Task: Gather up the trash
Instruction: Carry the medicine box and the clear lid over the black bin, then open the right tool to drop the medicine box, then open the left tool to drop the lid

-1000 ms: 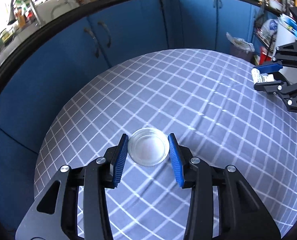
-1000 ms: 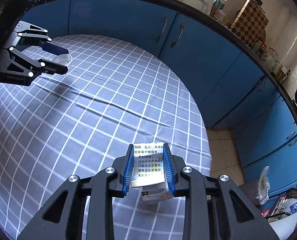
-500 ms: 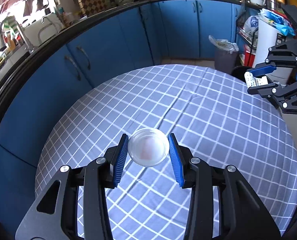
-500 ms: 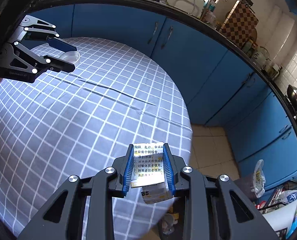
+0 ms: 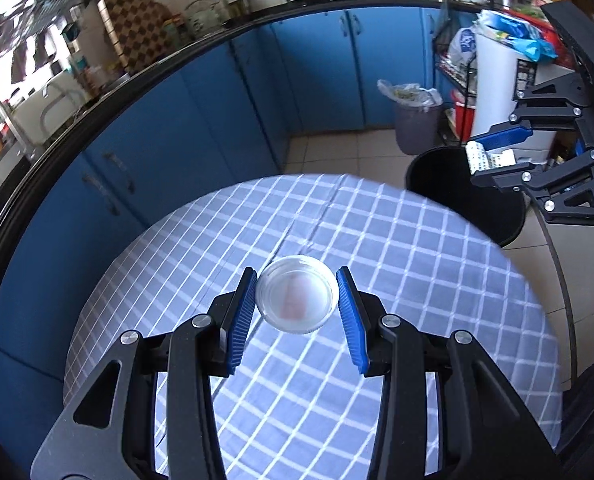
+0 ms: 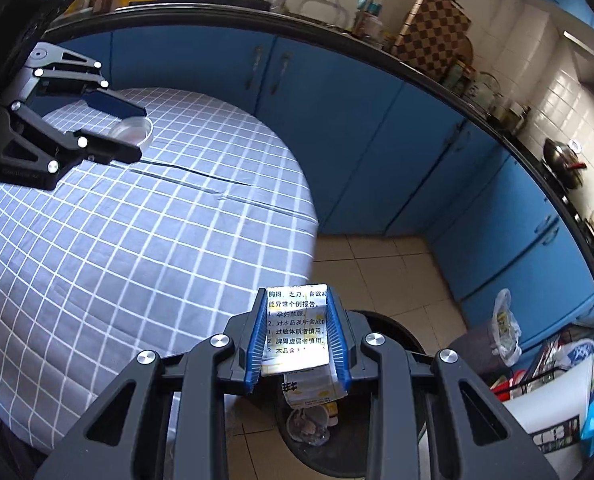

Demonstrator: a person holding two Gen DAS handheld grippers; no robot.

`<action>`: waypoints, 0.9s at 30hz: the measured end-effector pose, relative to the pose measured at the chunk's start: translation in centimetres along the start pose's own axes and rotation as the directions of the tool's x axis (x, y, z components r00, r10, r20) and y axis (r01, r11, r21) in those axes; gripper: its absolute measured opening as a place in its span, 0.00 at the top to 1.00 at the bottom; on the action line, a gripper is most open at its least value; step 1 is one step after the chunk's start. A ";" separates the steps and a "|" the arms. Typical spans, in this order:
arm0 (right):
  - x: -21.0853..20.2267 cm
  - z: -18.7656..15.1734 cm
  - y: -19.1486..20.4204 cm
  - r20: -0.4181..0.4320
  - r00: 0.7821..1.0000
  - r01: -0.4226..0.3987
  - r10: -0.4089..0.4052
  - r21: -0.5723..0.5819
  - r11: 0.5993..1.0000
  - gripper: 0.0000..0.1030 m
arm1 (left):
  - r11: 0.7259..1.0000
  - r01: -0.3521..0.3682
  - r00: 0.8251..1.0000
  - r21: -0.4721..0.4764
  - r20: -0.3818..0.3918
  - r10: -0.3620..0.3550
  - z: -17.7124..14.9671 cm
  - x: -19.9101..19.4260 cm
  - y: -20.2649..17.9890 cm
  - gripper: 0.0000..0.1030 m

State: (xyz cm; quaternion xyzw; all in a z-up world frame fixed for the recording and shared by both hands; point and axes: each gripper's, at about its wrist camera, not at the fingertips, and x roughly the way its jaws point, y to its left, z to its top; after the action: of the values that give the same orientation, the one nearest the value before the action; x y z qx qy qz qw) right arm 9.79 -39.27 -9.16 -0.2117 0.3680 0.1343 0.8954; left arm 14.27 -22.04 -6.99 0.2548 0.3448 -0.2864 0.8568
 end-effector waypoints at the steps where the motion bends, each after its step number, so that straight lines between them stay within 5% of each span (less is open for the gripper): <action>1: -0.1 -0.2 -0.3 0.000 1.000 0.004 -0.004 0.007 1.000 0.73 | 1.000 0.003 1.000 0.006 0.002 -0.003 0.3 0.0 -0.3 0.59; 24: -0.5 -5.3 -7.6 0.005 0.996 0.084 -0.086 0.148 0.985 0.72 | 0.983 0.085 0.996 0.163 0.019 -0.089 7.5 2.8 -9.5 0.59; 27: 0.3 -5.6 -8.9 -0.020 0.991 0.133 -0.131 0.174 0.976 0.55 | 0.981 0.094 0.995 0.171 0.012 -0.097 8.2 3.6 -10.2 0.59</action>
State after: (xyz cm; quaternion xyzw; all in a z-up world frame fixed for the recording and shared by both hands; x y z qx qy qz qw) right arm 10.15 -49.70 -10.50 -0.1570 0.3672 0.0408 0.9159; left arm 13.28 -35.58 -6.88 0.3072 0.3225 -0.3580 0.8206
